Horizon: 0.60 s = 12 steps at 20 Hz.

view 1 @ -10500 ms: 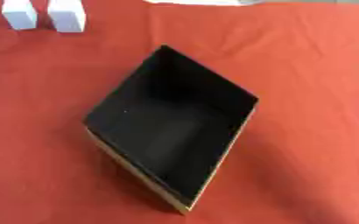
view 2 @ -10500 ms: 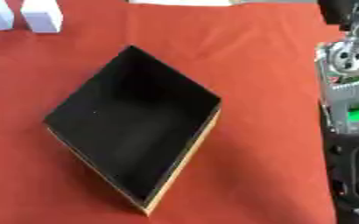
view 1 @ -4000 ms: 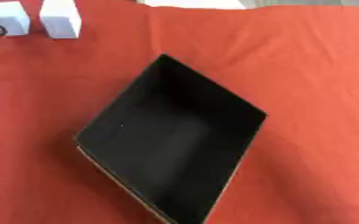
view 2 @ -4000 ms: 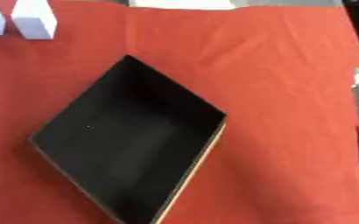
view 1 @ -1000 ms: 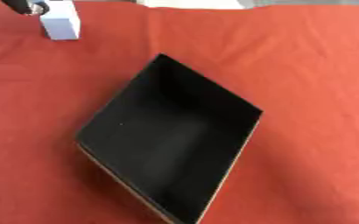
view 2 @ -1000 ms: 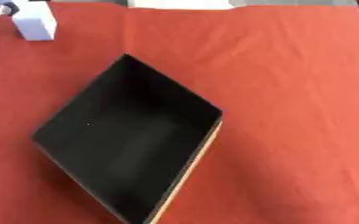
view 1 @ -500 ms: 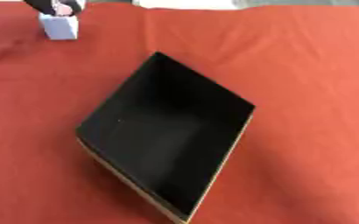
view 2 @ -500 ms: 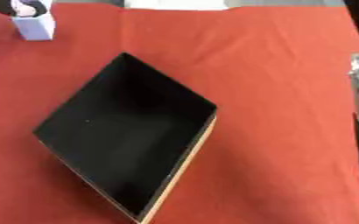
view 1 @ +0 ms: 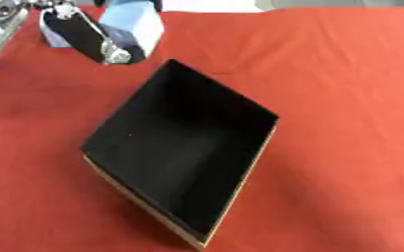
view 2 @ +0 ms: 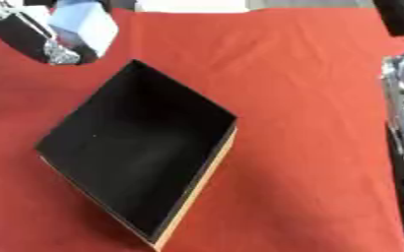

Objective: Pick up objects on the table and place them in the box.

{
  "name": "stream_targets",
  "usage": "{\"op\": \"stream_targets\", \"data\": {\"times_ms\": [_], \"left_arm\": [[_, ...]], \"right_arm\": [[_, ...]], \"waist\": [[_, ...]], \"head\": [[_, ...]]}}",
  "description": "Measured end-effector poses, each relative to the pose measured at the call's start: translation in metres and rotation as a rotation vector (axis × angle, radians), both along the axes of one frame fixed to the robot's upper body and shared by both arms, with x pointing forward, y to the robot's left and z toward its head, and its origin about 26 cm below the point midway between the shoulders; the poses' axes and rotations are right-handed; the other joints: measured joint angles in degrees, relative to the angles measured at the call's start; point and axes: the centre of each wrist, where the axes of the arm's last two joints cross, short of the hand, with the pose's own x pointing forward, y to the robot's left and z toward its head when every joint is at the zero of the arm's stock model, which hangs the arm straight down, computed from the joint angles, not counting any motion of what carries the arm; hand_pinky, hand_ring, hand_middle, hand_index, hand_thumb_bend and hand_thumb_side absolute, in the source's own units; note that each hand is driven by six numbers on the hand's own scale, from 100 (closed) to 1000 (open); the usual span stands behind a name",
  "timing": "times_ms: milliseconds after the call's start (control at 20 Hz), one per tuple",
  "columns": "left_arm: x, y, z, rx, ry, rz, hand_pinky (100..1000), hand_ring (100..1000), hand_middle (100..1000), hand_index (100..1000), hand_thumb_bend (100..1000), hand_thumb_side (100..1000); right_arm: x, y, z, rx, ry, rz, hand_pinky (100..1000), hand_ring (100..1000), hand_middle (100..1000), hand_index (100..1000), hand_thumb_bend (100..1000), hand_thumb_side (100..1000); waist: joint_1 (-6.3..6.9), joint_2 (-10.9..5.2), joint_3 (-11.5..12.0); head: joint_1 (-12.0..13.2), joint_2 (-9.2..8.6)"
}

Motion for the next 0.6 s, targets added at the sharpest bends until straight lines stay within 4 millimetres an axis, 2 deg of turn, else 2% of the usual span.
{"op": "stream_targets", "data": {"times_ms": [250,600], "left_arm": [[-0.02,-0.01,-0.01,0.038,0.007,-0.056,355,474,498,672,203,100],[-0.024,-0.019,-0.028,0.053,0.024,-0.089,363,479,502,674,212,100]], "right_arm": [[0.0,0.0,-0.002,0.004,0.002,0.0,771,606,520,799,100,683],[0.0,-0.001,-0.003,0.007,0.002,-0.002,770,604,519,799,100,684]], "waist": [[-0.04,-0.04,0.3],[-0.19,-0.04,0.5]], "head": [[-0.5,0.36],[-0.7,0.38]]}}
